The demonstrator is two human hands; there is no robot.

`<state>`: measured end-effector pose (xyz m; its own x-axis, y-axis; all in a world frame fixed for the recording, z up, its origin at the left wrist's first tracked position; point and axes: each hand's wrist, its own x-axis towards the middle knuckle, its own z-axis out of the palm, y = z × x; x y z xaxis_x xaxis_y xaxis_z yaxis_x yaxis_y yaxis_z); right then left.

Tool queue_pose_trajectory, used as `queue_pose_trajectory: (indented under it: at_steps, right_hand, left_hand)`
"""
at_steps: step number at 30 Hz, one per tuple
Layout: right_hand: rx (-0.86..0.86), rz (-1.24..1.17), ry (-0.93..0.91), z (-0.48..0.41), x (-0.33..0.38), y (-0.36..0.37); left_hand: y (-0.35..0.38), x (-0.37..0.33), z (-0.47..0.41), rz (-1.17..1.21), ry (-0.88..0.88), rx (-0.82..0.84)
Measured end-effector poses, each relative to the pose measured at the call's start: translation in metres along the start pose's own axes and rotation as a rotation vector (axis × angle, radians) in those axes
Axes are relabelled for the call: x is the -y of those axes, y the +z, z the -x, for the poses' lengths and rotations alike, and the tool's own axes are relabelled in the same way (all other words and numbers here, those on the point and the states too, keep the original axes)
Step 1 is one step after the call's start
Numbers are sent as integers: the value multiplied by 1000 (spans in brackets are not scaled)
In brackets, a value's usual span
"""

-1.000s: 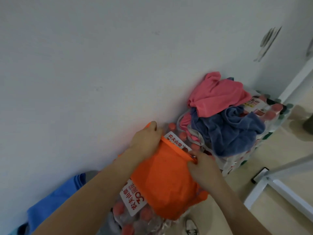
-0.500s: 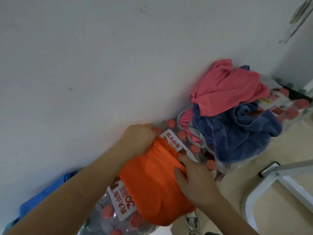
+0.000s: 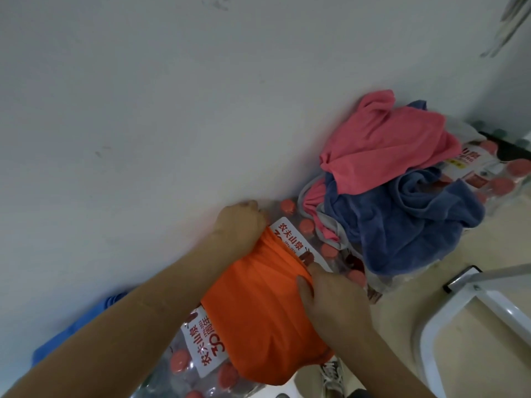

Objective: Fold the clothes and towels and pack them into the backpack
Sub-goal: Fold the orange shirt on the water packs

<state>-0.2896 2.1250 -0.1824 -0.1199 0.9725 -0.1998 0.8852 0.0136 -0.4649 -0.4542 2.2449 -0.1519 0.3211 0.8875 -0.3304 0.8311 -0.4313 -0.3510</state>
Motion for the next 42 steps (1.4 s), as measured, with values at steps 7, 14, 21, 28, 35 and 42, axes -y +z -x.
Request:
queue_pose_trajectory:
  at_steps: [7,14,21,28,35,42]
  right_hand:
    - [-30,52,43,-6,-6,-1]
    - [-11,-116,-124,-64,10,-28]
    - [134,-202,-160,-132,36,-11]
    - [-50,-343,-204,-141,43,6]
    - [-101,-421,-371,-141,47,3]
    - [-133,-361,-334,-145,49,17]
  left_hand:
    - [10,-2,4,195,-50,-144]
    - [50,8,87,736,-471,-423]
    - [85,24,107,1035,-650,-231]
    - [90,32,100,1140,-740,-292]
    - [88,31,109,1080,-675,-433]
    - [90,42,110,1307,-612,-233]
